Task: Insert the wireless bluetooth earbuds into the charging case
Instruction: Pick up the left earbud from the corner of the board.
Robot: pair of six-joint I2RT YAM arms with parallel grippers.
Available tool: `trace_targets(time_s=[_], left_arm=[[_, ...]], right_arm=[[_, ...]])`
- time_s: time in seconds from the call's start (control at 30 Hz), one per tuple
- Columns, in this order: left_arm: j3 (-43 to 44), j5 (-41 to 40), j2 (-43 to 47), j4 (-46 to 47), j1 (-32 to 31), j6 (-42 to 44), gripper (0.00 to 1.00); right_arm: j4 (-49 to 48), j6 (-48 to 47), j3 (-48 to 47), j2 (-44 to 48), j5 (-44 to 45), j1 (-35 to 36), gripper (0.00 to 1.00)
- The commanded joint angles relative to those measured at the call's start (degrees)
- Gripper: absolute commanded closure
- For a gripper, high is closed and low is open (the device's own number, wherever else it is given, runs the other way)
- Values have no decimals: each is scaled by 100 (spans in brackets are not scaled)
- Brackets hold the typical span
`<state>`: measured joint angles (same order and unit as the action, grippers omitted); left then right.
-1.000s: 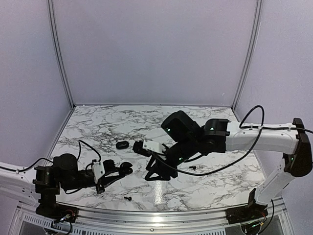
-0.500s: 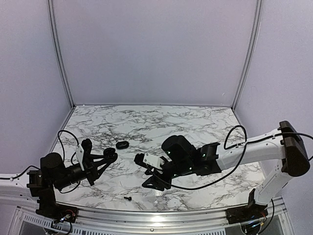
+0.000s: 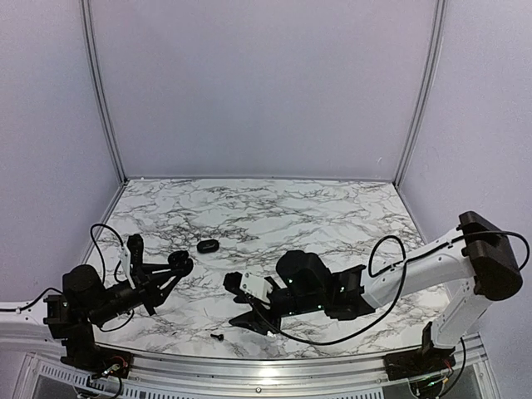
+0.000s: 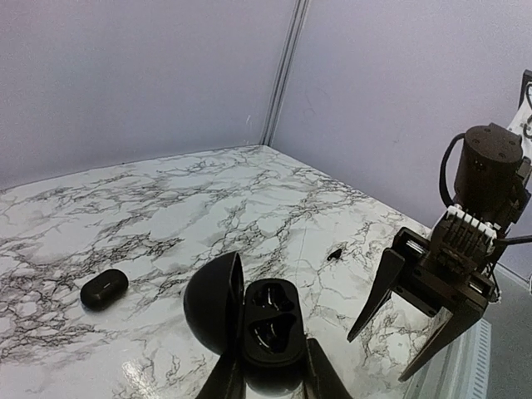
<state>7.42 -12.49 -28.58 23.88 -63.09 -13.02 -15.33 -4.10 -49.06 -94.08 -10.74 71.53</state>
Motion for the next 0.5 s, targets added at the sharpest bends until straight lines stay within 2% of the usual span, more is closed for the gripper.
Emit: trace_targets(time_s=[0.0,0.17,0.47], left_arm=[[-179,35,275,134,25,-306,100],[-193,-143,612,-202,25,-144,100],[-15,-208,379,-287,25,19,100]], right_arm=[[-896,-28,179,-443,181,285,43],[-1876,-119,339,-1008,457,494,43],[-2253,-389,202,-1644,476,503,45]])
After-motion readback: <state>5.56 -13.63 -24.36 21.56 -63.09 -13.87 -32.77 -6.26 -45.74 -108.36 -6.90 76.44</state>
